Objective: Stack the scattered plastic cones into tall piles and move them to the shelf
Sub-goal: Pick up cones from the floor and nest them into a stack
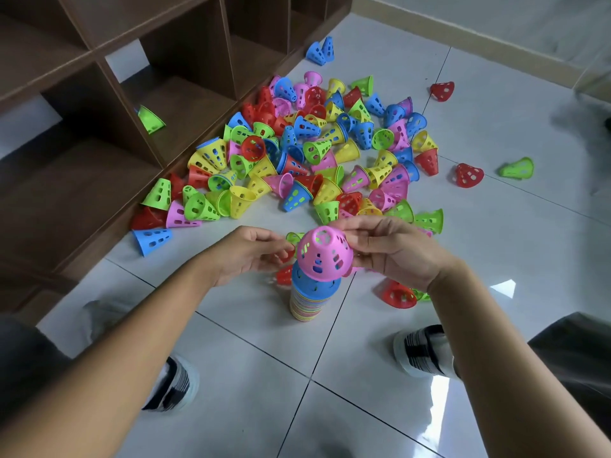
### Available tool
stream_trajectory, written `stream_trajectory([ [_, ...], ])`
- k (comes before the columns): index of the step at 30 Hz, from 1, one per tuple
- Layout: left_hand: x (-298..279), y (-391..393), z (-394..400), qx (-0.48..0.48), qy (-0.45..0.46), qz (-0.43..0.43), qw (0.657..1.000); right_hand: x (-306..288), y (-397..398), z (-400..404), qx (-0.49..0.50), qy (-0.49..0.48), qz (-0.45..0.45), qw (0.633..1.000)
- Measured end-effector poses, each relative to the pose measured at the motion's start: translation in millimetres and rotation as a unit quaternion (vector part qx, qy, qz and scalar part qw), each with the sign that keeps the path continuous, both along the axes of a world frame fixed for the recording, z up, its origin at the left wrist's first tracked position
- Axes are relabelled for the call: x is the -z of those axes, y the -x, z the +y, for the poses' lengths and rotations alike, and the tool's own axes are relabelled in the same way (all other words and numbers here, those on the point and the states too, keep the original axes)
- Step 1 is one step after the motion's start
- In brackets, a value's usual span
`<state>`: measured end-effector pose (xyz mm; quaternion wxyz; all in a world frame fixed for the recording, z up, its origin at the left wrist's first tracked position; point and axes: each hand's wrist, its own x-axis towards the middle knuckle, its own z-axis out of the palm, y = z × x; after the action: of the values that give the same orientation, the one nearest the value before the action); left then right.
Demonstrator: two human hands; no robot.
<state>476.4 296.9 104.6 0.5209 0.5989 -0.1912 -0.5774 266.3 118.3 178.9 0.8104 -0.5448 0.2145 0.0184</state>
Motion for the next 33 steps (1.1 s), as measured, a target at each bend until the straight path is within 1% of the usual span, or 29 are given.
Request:
stream_trajectory([
  [3, 20.4, -0.4, -1.7, -0.056, -0.036, -0.048, 0.997, 7.4, 2.4, -1.2, -0.014, 0.022, 0.029, 0.999],
  [10, 57.9, 6.8, -18.5, -0.089, -0.121, -0.084, 0.985, 19.0, 1.5, 0.6, 0.005, 0.106, 0.091, 0.990],
  [12, 66.1, 7.7, -20.2, -0.095, -0.130, -0.065, 0.985, 22.1, 1.7, -2.4, 0.005, 0.135, 0.109, 0.985],
  [15, 80.9, 2.7, -17.8, -0.107, -0.124, -0.007, 0.986, 32.9, 3.6, -7.3, 0.032, 0.128, 0.128, 0.983],
  [18, 88.0, 4.2, -21.6, -0.133, -0.120, 0.036, 0.983, 54.7, 7.4, -11.1, 0.110, 0.110, 0.162, 0.974],
  [20, 90.1, 7.2, -24.3, -0.150, -0.124, 0.052, 0.980, 72.9, 10.5, -13.2, 0.168, 0.079, 0.190, 0.964],
  [22, 95.6, 7.2, -24.2, -0.174, -0.125, 0.084, 0.973, 91.8, 12.4, -13.9, 0.197, 0.055, 0.216, 0.955],
  [25, 100.5, 5.3, -19.6, -0.229, -0.106, 0.144, 0.957, 117.9, 12.7, -10.3, 0.175, 0.092, 0.265, 0.944],
  [27, 101.9, 5.5, -16.6, -0.257, -0.095, 0.162, 0.948, 132.3, 10.8, -6.2, 0.151, 0.133, 0.287, 0.936],
  [30, 99.7, 4.9, -11.0, -0.284, -0.090, 0.149, 0.943, 153.6, 6.3, -2.3, 0.102, 0.215, 0.300, 0.924],
  [33, 93.3, 1.6, -3.6, -0.283, -0.093, 0.102, 0.949, 171.5, 1.5, -4.0, 0.050, 0.287, 0.315, 0.903],
])
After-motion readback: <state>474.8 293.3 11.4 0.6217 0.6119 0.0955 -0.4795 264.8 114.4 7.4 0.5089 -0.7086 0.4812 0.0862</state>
